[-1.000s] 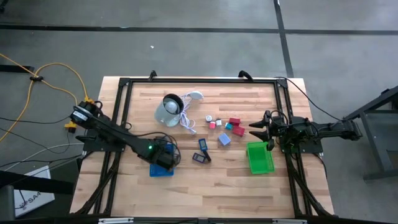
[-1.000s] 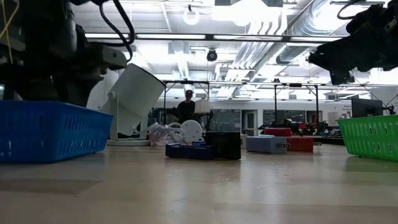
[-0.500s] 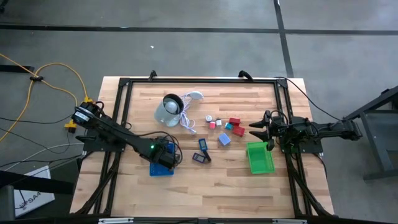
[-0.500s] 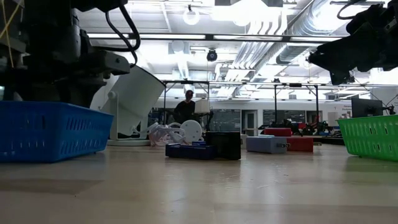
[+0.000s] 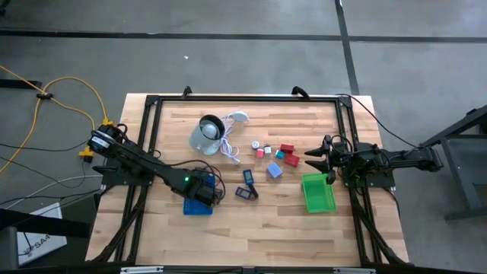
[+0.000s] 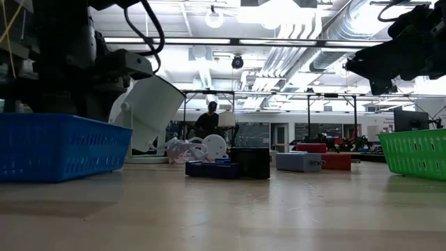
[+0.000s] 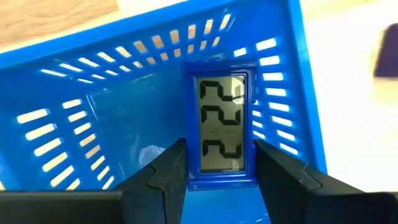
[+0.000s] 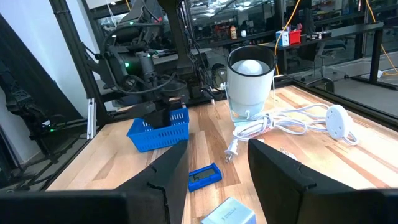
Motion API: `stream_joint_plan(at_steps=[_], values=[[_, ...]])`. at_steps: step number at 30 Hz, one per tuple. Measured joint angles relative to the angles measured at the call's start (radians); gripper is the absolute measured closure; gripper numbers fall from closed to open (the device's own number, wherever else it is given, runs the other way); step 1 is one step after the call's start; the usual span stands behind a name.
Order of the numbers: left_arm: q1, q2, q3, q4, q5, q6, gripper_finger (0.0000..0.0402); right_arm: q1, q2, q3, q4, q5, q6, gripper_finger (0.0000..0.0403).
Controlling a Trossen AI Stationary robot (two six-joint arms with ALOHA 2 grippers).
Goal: Pick & Place Office items
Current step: Put the blue digital timer into the blue bin, then put the black digital timer into the blue bin
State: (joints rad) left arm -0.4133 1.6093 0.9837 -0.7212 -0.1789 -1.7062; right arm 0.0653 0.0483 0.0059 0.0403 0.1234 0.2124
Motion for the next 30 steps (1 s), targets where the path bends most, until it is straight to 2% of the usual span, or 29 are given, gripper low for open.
stream_joint_plan(at_steps=[15, 24, 30], values=[[0.000, 0.000, 0.000, -0.007, -0.029, -0.012, 0.0244, 0.000, 0.000, 0.000, 0.000, 0.000, 0.000, 0.0250], [0.000, -0.001, 0.000, -0.019, -0.029, -0.015, 0.0195, 0.000, 0.000, 0.000, 0.000, 0.000, 0.000, 0.0250], [0.000, -0.001, 0.000, -0.019, -0.028, -0.015, 0.0186, 0.000, 0.000, 0.000, 0.000, 0.000, 0.000, 0.0250]])
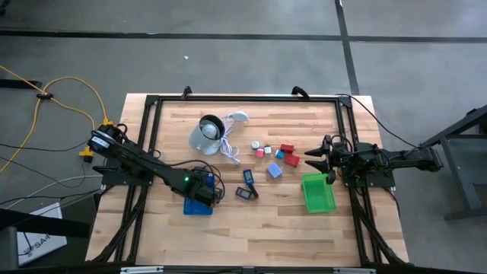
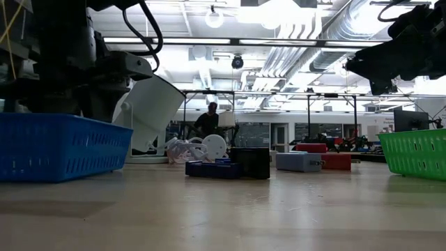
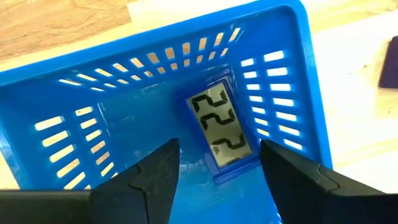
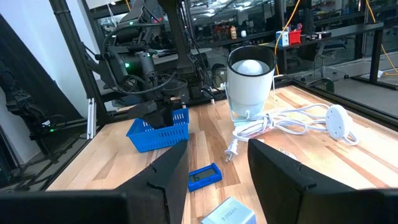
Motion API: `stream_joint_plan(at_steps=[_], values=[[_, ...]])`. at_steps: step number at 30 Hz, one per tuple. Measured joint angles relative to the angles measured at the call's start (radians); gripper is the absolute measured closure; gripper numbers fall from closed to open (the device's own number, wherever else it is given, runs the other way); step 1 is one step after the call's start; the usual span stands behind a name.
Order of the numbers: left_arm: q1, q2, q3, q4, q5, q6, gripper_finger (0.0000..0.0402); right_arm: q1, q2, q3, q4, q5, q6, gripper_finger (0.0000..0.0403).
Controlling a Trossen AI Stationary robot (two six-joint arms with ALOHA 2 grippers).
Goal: Pick & Place Office items
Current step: Put the black digital timer into the blue bin
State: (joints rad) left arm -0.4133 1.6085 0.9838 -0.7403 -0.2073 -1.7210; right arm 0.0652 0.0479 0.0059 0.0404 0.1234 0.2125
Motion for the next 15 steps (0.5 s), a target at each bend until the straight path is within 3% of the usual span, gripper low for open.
stream_joint_plan(at_steps=[15], values=[[0.000, -0.008, 0.000, -0.004, 0.014, 0.000, 0.0185, 0.000, 0.000, 0.000, 0.000, 0.000, 0.000, 0.0250]])
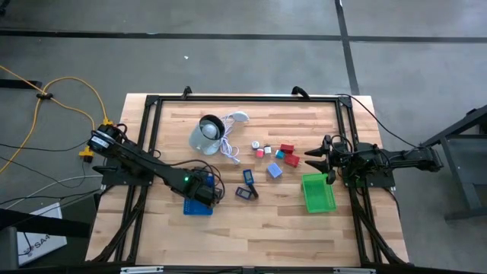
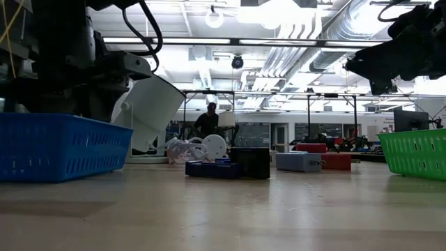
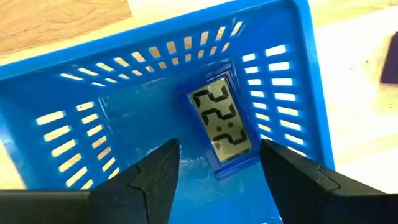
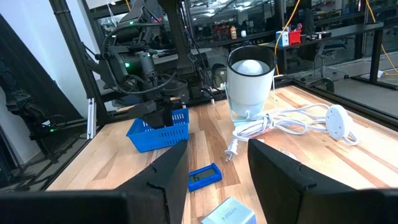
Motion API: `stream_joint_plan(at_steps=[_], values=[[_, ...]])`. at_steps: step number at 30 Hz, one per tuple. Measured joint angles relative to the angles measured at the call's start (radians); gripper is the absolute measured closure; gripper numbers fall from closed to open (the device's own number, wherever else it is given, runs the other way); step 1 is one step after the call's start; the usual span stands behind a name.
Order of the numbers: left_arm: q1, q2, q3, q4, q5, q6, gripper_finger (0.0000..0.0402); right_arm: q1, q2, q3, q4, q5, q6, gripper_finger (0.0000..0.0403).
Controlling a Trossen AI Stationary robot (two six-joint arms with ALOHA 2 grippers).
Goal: Pick & Place Office items
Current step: Put the black digital timer into the blue bin
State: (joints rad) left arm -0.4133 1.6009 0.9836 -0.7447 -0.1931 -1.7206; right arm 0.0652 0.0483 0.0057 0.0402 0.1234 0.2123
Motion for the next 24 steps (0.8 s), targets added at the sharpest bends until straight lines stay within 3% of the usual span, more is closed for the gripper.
stream_joint_plan(at_steps=[11, 24], values=[[0.000, -0.099, 0.000, -0.045, -0.020, 0.024, 0.0185, 0.000, 0.000, 0.000, 0.000, 0.000, 0.000, 0.0250], [0.000, -0.168, 0.000, -0.007, -0.131, 0.209, 0.0185, 0.000, 0.000, 0.000, 0.000, 0.000, 0.000, 0.0250]])
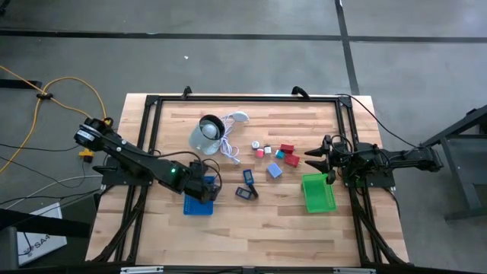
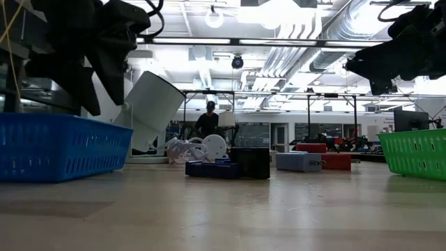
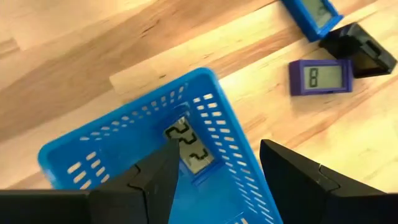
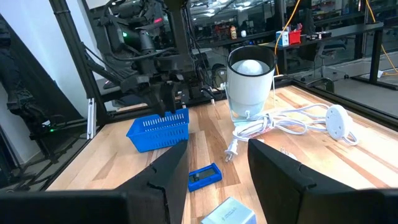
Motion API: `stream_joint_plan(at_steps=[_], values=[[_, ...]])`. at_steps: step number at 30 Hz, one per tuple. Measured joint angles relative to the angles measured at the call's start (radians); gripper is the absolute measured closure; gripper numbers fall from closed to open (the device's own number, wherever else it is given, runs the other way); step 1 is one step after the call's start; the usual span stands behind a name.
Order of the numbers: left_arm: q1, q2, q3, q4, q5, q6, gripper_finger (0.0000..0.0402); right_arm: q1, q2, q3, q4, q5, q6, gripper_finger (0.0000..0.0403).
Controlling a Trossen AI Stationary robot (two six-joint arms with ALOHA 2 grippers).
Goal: Pick & Place Office items
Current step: Put the black digital timer into the blue bin
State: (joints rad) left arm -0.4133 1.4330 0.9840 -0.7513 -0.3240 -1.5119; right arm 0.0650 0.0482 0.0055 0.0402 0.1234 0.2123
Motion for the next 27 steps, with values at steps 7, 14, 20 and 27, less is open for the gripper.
stream_joint_plan(at_steps=[7, 14, 20, 27], values=[[0.000, 0.000, 0.000, 0.046, -0.059, 0.086, 0.0185, 0.000, 0.000, 0.000, 0.000, 0.000, 0.000, 0.0250], [0.006, -0.007, 0.000, 0.154, -0.075, 0.281, 0.0185, 0.000, 0.000, 0.000, 0.000, 0.000, 0.000, 0.0250], [0.042, -0.011, 0.000, 0.256, -0.075, 0.490, 0.0185, 0.000, 0.000, 0.000, 0.000, 0.000, 0.000, 0.0250], [0.114, -0.011, 0.000, 0.330, -0.074, 0.714, 0.0185, 0.000, 0.000, 0.000, 0.000, 0.000, 0.000, 0.0250]])
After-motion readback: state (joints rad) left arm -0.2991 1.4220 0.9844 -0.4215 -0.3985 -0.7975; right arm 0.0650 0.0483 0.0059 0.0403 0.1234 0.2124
